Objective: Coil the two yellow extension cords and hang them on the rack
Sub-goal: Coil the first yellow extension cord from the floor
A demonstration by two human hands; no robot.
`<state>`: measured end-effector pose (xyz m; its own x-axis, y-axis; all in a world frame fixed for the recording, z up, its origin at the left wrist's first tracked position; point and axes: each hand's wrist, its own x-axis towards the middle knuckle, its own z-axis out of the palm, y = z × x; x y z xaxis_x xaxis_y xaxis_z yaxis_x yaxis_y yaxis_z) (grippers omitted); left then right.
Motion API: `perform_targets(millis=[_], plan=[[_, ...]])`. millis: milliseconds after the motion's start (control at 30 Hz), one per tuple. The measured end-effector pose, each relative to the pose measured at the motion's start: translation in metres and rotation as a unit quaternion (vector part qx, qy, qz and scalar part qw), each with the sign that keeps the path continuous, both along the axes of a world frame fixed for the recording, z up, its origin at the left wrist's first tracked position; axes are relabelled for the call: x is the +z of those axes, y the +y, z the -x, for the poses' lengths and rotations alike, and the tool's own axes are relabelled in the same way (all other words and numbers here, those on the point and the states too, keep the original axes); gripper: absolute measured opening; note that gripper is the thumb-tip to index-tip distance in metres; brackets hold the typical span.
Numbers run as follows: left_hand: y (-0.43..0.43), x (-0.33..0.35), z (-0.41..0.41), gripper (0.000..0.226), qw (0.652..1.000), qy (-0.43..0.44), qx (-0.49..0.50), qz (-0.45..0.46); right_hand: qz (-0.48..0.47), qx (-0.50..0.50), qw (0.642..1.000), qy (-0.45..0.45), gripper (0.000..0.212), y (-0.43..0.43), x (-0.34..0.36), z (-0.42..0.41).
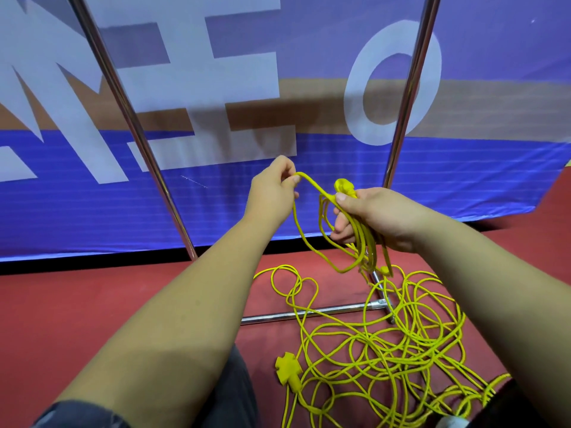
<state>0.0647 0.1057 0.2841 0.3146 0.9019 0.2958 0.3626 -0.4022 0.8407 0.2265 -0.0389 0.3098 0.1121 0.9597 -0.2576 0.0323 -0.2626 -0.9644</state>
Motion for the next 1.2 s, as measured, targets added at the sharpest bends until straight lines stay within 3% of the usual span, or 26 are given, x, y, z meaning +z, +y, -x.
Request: perform_targets(millis=[67, 200, 333, 400, 467, 600, 700, 900, 1100, 1200], plan=[[0.0, -0.006, -0.004, 0.013, 1.0, 0.002, -0.003, 0.013, -0.006, -0.013, 1.0, 0.001, 0.033, 0.001, 0.006, 0.0], [0.001, -0.017, -0.011, 0.009, 0.99, 0.036, -0.103, 0.091, -0.035, -0.042, 0.998, 0.004, 0.028, 0.001, 0.016, -0.011], [-0.003, -0.016, -0.008, 0.064, 0.929, 0.014, -0.26, 0.262, -0.063, -0.057, 0.995, 0.06, 0.027, 0.003, 0.016, -0.021], [-0.006, -0.018, -0.009, 0.071, 0.915, 0.014, -0.315, 0.253, -0.056, -0.046, 0.992, 0.104, 0.027, 0.003, 0.018, -0.019], [-0.009, -0.025, -0.015, 0.065, 0.93, 0.038, -0.299, 0.209, -0.049, -0.028, 0.987, 0.15, 0.027, 0.003, 0.021, -0.015], [-0.01, -0.027, -0.025, 0.02, 0.969, 0.068, -0.179, 0.156, -0.053, -0.017, 0.986, 0.16, 0.029, 0.004, 0.022, -0.011], [-0.01, -0.018, -0.023, 0.038, 0.975, 0.072, -0.144, 0.155, -0.049, -0.044, 0.986, 0.155, 0.029, 0.008, 0.018, -0.014], [-0.009, -0.001, -0.019, 0.033, 0.963, -0.009, -0.142, 0.229, 0.001, -0.037, 0.998, 0.055, 0.037, 0.008, 0.026, -0.023], [0.0, -0.006, -0.016, 0.039, 0.97, -0.027, -0.14, 0.199, -0.019, -0.021, 0.996, 0.085, 0.032, 0.007, 0.036, -0.026], [0.003, -0.02, -0.013, 0.039, 0.97, 0.034, -0.169, 0.173, -0.017, -0.022, 0.993, 0.111, 0.03, 0.009, 0.033, -0.026]])
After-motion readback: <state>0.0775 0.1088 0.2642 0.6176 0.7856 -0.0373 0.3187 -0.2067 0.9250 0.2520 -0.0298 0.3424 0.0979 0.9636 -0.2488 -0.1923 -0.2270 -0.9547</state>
